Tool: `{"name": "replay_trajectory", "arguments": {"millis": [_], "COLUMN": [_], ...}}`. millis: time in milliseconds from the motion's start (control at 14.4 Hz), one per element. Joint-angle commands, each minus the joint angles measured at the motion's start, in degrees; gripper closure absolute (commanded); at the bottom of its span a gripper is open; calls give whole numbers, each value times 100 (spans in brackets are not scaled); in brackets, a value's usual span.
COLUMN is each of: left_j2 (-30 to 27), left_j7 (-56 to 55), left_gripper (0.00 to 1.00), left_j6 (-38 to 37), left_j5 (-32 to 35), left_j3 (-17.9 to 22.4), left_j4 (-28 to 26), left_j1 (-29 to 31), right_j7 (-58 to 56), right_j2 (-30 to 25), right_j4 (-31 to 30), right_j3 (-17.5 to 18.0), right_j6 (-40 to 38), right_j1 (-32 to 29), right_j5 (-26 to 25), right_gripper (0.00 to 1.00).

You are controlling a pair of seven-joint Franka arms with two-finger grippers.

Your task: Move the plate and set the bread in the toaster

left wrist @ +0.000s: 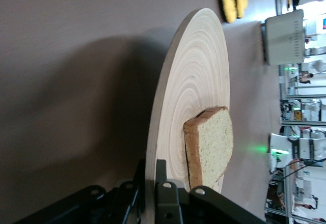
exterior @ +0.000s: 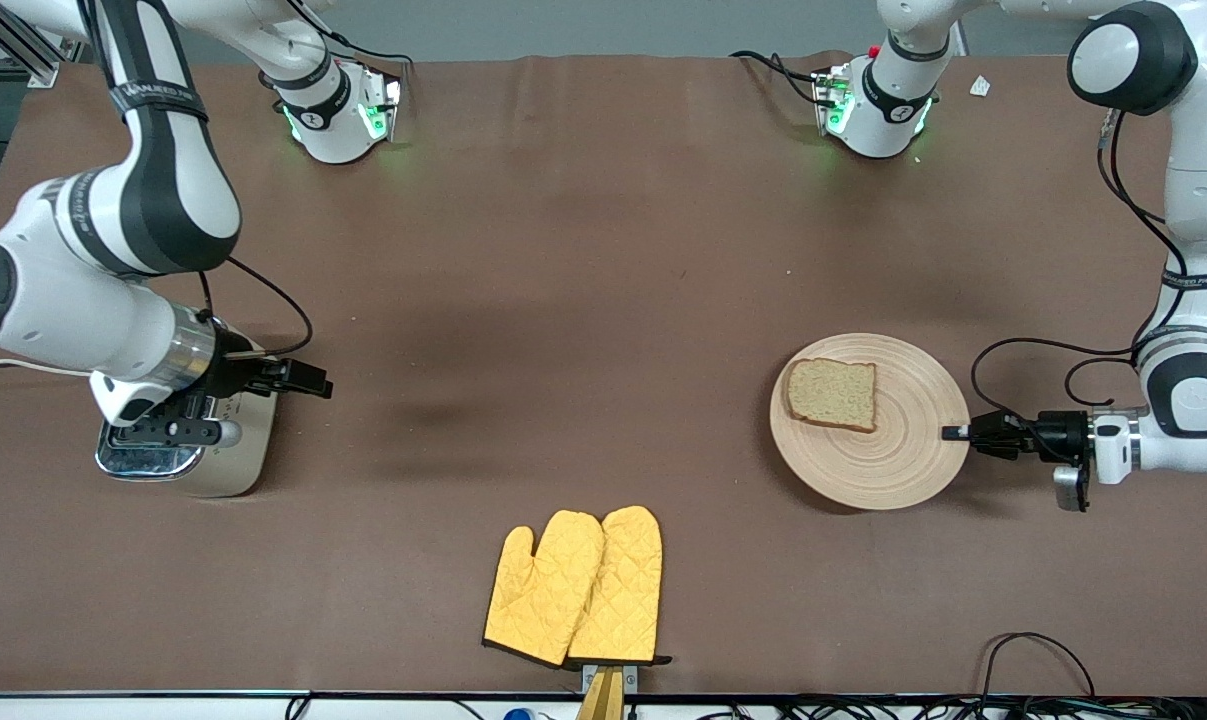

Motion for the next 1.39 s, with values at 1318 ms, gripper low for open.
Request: {"name": "replay_trajectory", "arguments": {"millis": [1318], "left_j2": [1847], "left_j7": [-3164], "left_gripper": [93], "left_j6": [4744], "left_j5": [-992], "left_j3": [-2070], "left_j4": [1075], "left_j1": [-4232], "right_j7": [449], "right_j2": [1033], "right_j4": [-408], "right_j3": [-33], "right_j6": [1491], "right_j1": [389], "right_j5": [235], "right_gripper": [0]}}
